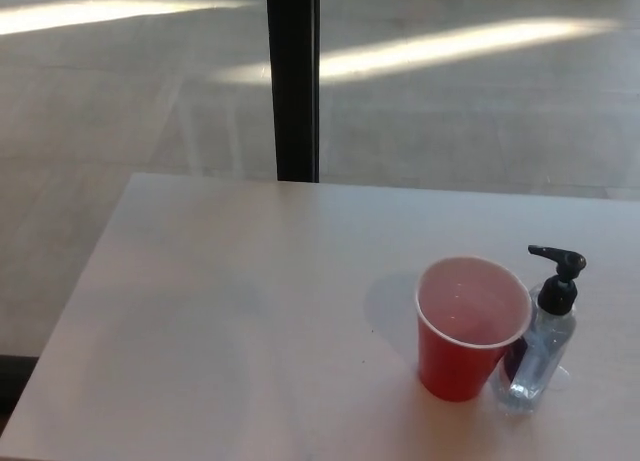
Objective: The robot uses its right hand fist to press the hand soap kept in the middle of the table to get liquid hand soap out
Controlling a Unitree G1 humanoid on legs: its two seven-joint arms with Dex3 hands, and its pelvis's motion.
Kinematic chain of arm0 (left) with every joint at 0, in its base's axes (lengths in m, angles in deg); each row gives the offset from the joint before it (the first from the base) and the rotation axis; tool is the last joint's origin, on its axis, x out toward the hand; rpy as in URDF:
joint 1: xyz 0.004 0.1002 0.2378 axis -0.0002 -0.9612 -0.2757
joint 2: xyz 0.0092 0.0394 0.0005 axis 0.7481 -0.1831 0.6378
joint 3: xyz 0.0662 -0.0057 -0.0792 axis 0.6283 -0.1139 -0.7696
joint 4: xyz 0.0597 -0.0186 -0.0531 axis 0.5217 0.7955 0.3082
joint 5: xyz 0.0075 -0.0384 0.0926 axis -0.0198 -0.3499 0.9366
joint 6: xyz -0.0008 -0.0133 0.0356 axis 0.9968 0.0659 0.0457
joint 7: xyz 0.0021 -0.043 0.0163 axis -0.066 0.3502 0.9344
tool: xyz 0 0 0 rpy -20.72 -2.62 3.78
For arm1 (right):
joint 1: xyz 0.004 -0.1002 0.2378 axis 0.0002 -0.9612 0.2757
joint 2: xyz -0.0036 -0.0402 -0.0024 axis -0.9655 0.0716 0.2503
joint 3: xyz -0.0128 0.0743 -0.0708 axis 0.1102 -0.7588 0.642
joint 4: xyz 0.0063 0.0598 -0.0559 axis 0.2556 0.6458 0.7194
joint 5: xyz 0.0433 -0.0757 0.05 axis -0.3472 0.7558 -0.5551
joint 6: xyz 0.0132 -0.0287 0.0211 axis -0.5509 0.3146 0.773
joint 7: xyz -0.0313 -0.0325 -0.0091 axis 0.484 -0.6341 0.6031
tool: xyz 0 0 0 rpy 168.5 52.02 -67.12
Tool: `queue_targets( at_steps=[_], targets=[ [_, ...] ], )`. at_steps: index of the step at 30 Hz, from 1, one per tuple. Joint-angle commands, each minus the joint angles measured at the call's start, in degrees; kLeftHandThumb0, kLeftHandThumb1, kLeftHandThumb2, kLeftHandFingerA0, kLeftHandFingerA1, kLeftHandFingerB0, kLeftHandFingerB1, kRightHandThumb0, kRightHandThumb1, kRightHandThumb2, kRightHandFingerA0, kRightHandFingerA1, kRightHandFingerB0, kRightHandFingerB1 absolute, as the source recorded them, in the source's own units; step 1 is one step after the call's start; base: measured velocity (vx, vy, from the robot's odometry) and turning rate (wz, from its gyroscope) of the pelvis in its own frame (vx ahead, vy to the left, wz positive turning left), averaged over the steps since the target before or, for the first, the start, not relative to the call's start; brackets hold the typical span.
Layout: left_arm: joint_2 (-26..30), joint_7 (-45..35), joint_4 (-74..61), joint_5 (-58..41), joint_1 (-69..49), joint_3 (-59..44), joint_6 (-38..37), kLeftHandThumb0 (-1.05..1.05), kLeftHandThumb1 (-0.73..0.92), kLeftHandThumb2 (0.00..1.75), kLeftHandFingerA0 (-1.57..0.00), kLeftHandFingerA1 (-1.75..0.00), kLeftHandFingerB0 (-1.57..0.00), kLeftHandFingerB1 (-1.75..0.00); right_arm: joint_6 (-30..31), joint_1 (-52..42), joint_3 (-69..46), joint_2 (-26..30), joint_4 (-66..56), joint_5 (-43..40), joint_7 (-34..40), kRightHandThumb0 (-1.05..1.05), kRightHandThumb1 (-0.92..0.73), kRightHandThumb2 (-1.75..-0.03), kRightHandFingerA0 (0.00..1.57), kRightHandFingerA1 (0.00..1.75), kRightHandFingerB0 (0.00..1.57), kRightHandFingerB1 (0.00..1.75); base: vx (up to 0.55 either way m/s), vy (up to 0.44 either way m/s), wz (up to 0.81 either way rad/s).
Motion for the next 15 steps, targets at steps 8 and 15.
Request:
queue_targets(
  at_steps=[8,15],
  targets=[
    [2.23,0.13,-0.37,-1.20,1.12,-0.95,-1.39,-0.61,0.75,0.62,-0.78,-0.68,-0.62,-0.56,-7.24,-7.42,-0.40,-11.61,16.62,2.29,9.83,-0.48,-0.71,-0.64,0.65,1.44,0.24,0.57,0.00,0.000,0.00],
    [2.22,0.42,0.14,-1.05,1.77,-0.91,-0.25,-0.59,0.75,0.62,-0.80,-0.67,-0.64,-0.57,-5.69,-6.52,5.10,-10.97,19.29,6.06,11.08,-0.50,-0.69,-0.64,0.79,1.40,0.52,0.71,0.00,0.000,0.00]
  ],
)
